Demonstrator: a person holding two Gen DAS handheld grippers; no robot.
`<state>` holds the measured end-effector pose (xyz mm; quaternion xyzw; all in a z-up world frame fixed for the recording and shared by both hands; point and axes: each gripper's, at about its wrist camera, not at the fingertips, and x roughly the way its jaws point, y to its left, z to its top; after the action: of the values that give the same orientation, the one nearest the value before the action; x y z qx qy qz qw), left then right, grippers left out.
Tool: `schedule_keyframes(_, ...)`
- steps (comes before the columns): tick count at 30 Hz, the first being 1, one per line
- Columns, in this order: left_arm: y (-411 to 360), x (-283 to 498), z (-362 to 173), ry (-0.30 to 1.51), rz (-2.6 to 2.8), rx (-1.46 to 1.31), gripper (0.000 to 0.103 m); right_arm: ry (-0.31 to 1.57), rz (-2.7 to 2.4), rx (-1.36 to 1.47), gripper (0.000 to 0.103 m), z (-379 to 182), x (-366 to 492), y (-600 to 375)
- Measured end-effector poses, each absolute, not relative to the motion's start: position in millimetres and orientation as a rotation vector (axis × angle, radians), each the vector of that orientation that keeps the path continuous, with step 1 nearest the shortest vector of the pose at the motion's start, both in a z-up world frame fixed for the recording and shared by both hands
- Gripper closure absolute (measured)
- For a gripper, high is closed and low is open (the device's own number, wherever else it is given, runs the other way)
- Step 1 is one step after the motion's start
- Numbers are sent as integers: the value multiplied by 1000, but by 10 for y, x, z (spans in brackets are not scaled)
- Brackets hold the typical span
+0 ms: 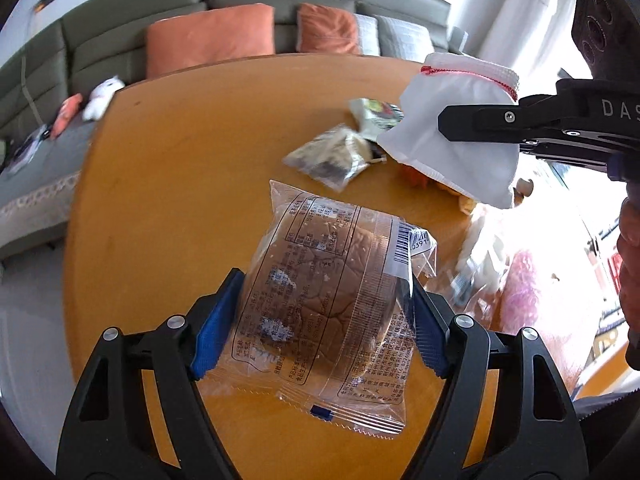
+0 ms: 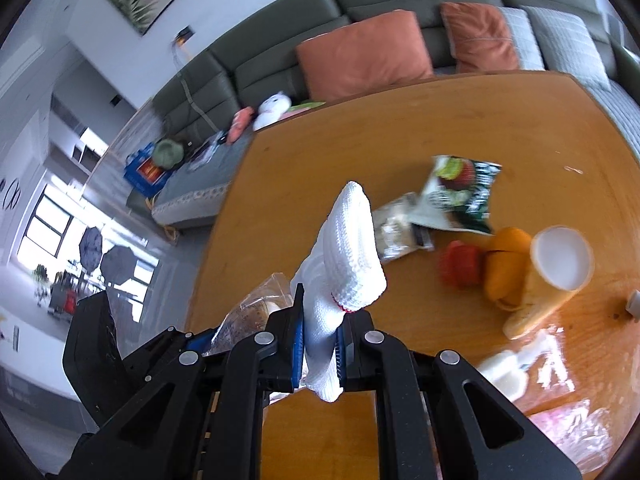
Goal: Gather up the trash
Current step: 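Carry the sock and bread bag to the black bin and open both tools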
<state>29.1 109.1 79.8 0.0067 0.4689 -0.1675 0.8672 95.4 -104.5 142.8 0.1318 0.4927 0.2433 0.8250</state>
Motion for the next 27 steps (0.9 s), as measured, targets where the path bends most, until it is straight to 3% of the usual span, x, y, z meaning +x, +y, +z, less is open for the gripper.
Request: schedule_keyframes(27, 2984, -701, 637, 955, 50, -241, 29, 1118, 876, -11, 90, 1487, 329, 1238)
